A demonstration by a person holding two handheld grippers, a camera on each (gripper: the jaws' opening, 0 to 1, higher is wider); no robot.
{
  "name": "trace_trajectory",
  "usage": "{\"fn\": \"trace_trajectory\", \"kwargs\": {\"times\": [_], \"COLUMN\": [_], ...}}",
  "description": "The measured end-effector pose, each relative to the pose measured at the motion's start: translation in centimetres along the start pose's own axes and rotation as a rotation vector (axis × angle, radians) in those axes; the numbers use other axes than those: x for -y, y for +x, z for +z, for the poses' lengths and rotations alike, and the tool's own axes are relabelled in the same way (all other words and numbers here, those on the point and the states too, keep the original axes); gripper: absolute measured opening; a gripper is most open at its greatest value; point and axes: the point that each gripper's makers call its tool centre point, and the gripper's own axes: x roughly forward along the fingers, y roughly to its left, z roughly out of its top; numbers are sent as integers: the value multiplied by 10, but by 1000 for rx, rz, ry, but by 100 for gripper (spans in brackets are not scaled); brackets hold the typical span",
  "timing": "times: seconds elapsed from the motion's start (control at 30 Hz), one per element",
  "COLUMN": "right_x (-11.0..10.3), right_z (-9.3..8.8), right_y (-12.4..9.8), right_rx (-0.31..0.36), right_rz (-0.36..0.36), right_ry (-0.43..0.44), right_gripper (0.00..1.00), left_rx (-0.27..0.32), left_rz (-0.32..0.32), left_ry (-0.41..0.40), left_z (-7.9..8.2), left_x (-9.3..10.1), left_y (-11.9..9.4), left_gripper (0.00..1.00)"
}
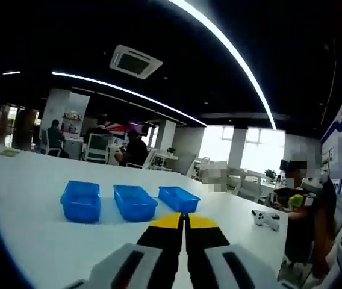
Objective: Pick up the resistors one by one and place each resistor into its matching bin, sorting the parts by color and model until every resistor is separated into the correct bin for its type
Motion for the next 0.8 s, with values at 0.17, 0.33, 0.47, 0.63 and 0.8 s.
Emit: {"fn": "trace_trajectory", "kwargs": {"times": [0.17,0.33,0.47,0.63,0.8], "right_x": [-3,-4,-1,1,5], "right_z": [-4,-5,-4,-4,-3], "right_y": [1,1,-1,-4,-7], "right_rx": [-19,-27,-25,-21,-15], "right_rz": [13,20,11,3,-8], "right_ry": [-11,-16,-13,-13,-11], "right_gripper": [45,44,44,44,43], "left_rx": [16,22,3,-15,-56], "left_rz": [13,-1,-29,-72,-115], "left_ry": [-5,3,11,16,39], "left_z": [0,3,4,13,18], "left_x": [0,5,14,26,42], "left_y": [-4,6,28,64,107], "left_gripper": [5,5,5,5,5]}}
